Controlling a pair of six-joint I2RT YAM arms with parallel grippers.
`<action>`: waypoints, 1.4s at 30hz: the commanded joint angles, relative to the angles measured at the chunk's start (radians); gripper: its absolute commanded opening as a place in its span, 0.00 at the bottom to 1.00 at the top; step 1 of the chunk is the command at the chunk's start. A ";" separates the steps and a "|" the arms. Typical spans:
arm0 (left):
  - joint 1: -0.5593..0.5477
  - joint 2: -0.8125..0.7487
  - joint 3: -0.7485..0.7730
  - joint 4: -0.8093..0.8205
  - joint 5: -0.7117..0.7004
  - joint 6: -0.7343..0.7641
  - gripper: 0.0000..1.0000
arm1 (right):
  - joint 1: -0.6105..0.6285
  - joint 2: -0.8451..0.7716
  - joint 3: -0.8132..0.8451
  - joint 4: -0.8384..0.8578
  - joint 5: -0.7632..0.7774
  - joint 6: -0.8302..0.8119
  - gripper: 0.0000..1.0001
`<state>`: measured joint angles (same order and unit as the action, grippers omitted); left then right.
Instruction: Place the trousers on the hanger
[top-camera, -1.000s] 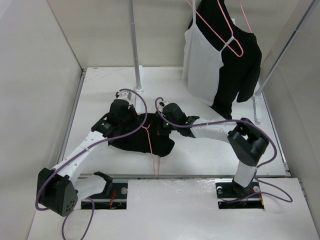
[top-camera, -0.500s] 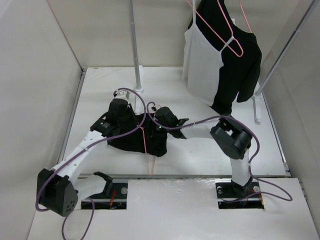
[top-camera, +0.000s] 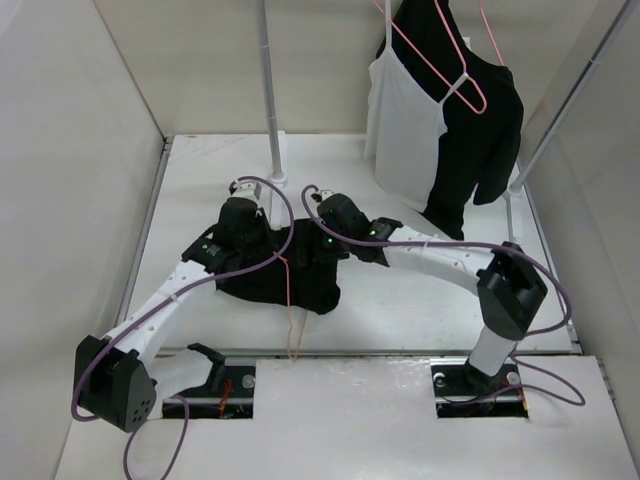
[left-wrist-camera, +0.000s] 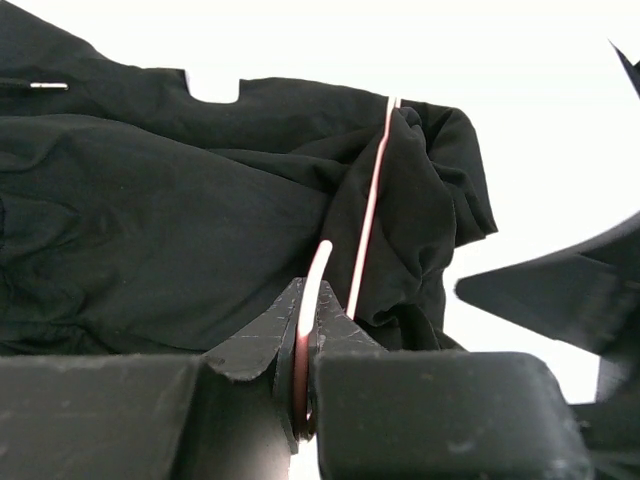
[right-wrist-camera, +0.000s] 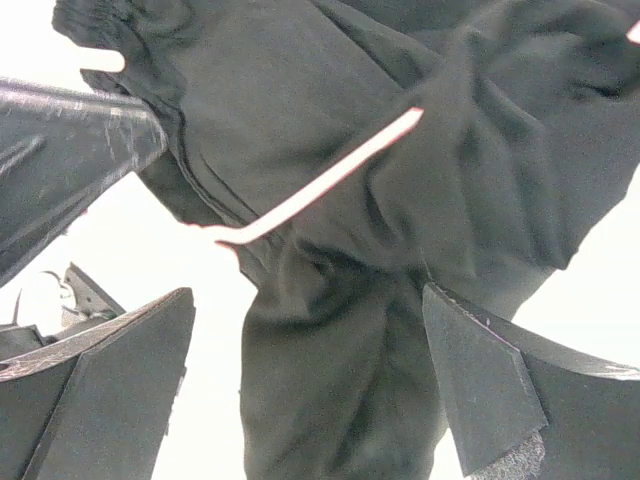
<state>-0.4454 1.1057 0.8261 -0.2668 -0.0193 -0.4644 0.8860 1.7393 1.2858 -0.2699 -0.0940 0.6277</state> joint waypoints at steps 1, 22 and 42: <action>-0.006 0.005 -0.012 -0.031 -0.002 0.013 0.00 | 0.011 -0.090 0.047 -0.161 0.109 -0.034 1.00; -0.006 0.023 0.030 -0.031 0.007 0.004 0.00 | -0.110 0.239 0.012 0.417 -0.067 0.135 0.00; -0.006 0.105 0.111 -0.063 0.047 0.003 0.00 | -0.015 0.182 -0.085 0.545 0.102 0.191 0.00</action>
<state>-0.4435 1.2015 0.9302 -0.2749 0.0238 -0.4606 0.8696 2.0521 1.1931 0.3058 0.0147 1.0260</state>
